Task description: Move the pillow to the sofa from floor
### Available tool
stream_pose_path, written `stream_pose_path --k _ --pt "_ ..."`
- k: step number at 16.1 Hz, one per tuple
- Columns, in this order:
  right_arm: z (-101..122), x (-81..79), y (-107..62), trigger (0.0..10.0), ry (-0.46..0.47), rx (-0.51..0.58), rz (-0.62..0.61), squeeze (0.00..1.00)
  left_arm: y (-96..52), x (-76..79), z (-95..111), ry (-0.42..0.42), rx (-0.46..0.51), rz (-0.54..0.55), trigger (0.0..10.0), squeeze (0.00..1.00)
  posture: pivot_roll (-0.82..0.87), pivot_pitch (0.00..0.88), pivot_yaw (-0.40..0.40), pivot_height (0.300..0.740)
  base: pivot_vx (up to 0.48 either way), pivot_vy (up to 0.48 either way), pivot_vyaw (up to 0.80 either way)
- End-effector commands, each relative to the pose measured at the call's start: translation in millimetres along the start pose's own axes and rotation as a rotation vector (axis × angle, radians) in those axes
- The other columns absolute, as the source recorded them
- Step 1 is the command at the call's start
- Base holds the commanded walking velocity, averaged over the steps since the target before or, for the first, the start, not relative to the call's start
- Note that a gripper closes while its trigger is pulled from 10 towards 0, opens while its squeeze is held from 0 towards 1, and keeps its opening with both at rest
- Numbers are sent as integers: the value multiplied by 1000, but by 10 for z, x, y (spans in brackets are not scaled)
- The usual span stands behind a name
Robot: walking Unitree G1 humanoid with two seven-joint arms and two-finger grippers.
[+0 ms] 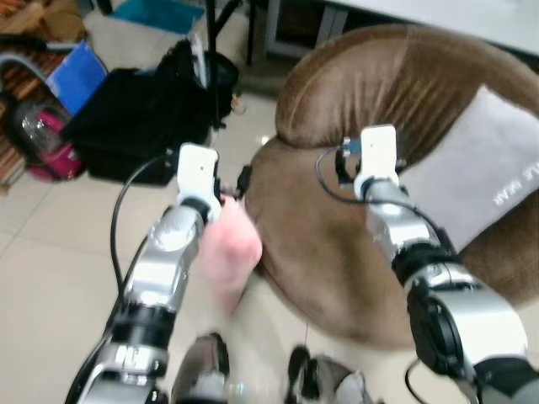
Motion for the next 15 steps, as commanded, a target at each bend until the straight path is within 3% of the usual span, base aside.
stream_pose_path --k 1,13,15 --pt "-55 14 -9 10000 6 -22 -1 0 -23 26 -61 -25 -18 -5 10000 0 216 166 -85 740 0 0 0" --pt "-96 -30 -29 10000 -28 -23 41 0 -32 42 -51 -37 2 -6 10000 0 208 167 -97 740 0 0 0" --pt "-85 -54 -31 10000 -28 -18 50 0 -29 71 -54 -41 1 -22 10000 0 203 173 -95 740 0 0 800"
Point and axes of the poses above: a point about 5 cm out from each wrist's last joint towards the gripper, its own y axis pointing out of the wrist towards the gripper, its own z axis along the axis of the wrist's last joint, x = y × z, the point moved 3 cm from there along y, pointing out of the wrist towards the gripper, and after that the axes turned 14 degrees about -y, right-handed, at the moved point
